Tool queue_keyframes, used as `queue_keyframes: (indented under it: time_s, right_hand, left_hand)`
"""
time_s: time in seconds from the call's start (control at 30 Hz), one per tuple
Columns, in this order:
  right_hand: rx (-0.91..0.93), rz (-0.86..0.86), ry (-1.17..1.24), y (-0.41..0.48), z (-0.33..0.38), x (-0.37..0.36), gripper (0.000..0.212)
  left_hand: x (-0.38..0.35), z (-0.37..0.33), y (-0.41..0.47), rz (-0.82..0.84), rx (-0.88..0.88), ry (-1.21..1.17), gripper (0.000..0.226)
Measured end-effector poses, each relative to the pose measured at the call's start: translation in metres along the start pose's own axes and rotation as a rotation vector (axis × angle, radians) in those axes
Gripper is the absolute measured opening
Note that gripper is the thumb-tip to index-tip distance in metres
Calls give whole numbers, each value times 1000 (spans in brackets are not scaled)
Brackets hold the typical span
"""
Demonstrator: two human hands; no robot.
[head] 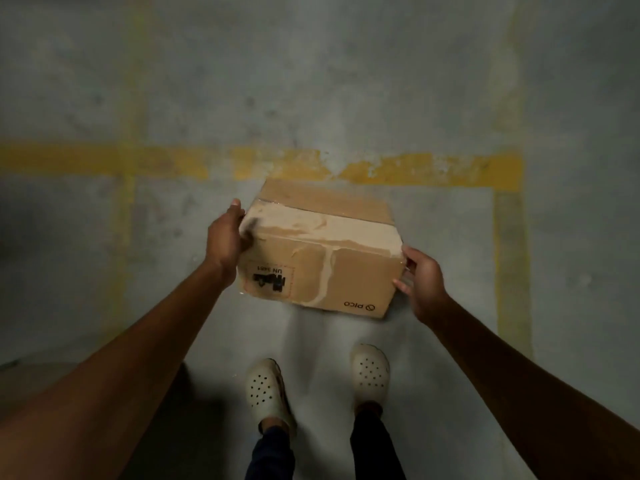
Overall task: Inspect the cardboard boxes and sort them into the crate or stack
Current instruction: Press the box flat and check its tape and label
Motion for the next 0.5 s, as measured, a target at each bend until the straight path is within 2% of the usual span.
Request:
queue_keyframes:
  time_s: [0.1, 0.2, 0.3, 0.5]
  right_hand:
    - [94, 62, -32, -56, 29, -6, 27]
    - [127, 121, -57, -116, 55, -6, 42]
    - [208, 162, -104, -181, 87, -5, 54]
    - [413, 173, -260, -308, 151, -3, 66]
  left_hand:
    - [27, -29, -44, -75, -66, 30, 54]
    - [51, -56, -102, -152, -86, 76, 67]
    - [70, -81, -177, -252, -105, 116, 60]
    - [120, -112, -315, -389, -107, -39, 62]
Point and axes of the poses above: each hand's wrist, its own y-axis towards the middle knuckle, its own x-axis out of the back of the hand, z = x × y, the point moved 2 cm from there along y, towards the middle knuckle, and after that the axes turned 11 degrees about y, right-handed, at the moved point
